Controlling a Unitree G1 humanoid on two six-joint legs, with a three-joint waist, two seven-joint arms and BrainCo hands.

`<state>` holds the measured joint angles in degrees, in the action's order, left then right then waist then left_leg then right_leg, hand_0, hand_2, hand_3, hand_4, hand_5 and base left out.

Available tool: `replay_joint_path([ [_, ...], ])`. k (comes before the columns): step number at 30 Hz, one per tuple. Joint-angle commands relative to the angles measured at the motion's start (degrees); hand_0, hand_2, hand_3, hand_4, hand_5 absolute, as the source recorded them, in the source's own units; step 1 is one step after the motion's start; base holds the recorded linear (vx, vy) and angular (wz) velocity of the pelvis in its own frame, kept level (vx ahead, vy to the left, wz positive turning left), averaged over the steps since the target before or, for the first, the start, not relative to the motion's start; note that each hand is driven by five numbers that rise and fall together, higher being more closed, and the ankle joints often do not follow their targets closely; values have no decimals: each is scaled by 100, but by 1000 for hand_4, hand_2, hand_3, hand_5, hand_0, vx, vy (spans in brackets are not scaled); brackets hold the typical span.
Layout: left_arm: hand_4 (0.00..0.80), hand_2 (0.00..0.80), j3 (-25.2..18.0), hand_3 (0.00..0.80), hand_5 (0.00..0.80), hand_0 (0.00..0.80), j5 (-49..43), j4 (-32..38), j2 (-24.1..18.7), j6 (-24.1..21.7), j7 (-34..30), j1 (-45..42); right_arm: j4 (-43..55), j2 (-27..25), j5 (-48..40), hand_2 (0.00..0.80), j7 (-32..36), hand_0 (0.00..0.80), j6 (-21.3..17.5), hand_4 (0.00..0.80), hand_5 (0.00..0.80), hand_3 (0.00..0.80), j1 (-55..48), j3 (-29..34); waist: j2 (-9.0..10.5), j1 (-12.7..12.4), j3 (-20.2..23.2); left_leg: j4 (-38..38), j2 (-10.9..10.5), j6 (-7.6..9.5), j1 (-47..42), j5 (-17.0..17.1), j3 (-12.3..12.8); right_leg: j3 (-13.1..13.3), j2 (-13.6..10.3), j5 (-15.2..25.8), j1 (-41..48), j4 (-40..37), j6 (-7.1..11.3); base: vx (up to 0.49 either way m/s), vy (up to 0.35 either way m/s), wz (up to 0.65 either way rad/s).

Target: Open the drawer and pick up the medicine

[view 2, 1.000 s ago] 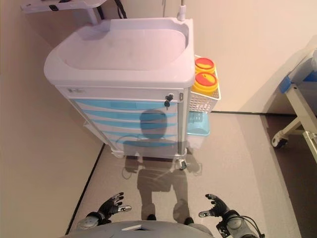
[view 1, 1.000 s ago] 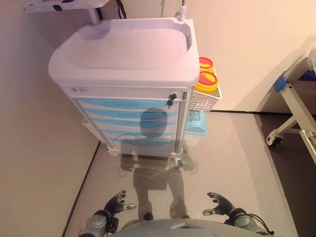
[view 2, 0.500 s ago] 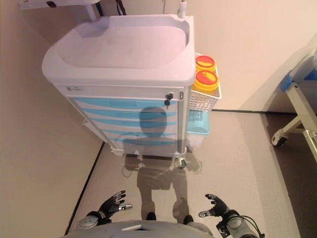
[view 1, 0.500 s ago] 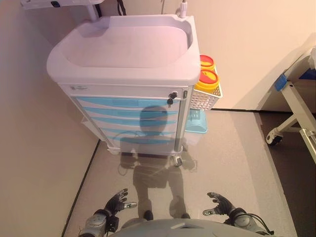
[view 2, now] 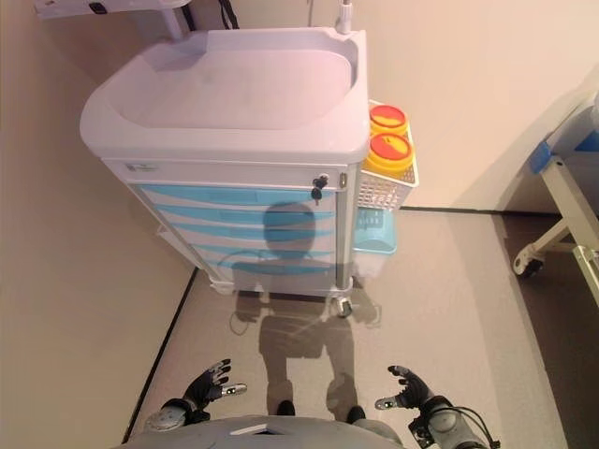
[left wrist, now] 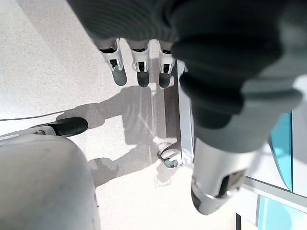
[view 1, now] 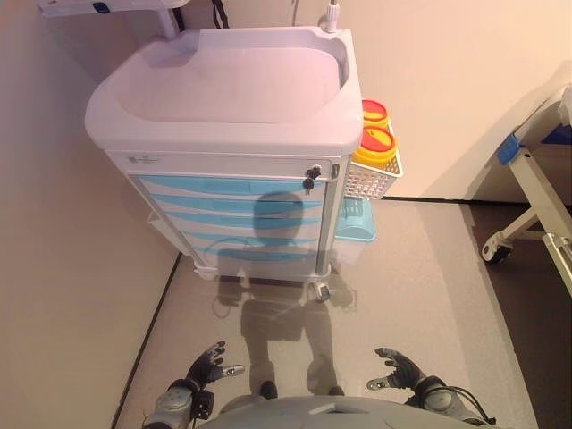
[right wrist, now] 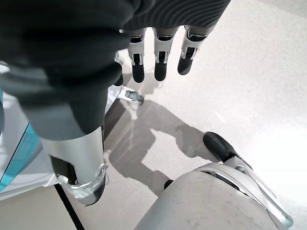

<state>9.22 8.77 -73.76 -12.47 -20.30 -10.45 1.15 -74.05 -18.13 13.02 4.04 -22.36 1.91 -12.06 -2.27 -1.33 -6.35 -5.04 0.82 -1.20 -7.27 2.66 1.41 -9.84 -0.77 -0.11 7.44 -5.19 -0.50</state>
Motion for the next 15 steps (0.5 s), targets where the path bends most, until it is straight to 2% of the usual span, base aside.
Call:
replay_joint_path([
  [1,0,0,-58,0,0,0,-142,-287,-56,-145,45,332,-207,102,-16,0,-64,0,-111,0,0,0,295,-57,178,11,52,158,-348,290,80,-680,-18,-124,-288,-352,-198,456,370,0,0,0],
  [10,0,0,-213,0,0,0,159,-289,-40,-70,152,292,-174,74,3,0,-47,0,-68,0,0,0,290,-23,158,25,-20,208,-341,286,154,-675,-11,-124,-313,-357,-279,525,381,16,10,0],
  [15,0,0,-281,0,0,0,443,-257,-86,-88,164,300,-60,9,-85,0,-45,0,-57,0,0,0,330,-16,127,40,-166,348,-338,335,342,-684,-45,-72,-365,-444,-529,823,361,4,38,-1],
])
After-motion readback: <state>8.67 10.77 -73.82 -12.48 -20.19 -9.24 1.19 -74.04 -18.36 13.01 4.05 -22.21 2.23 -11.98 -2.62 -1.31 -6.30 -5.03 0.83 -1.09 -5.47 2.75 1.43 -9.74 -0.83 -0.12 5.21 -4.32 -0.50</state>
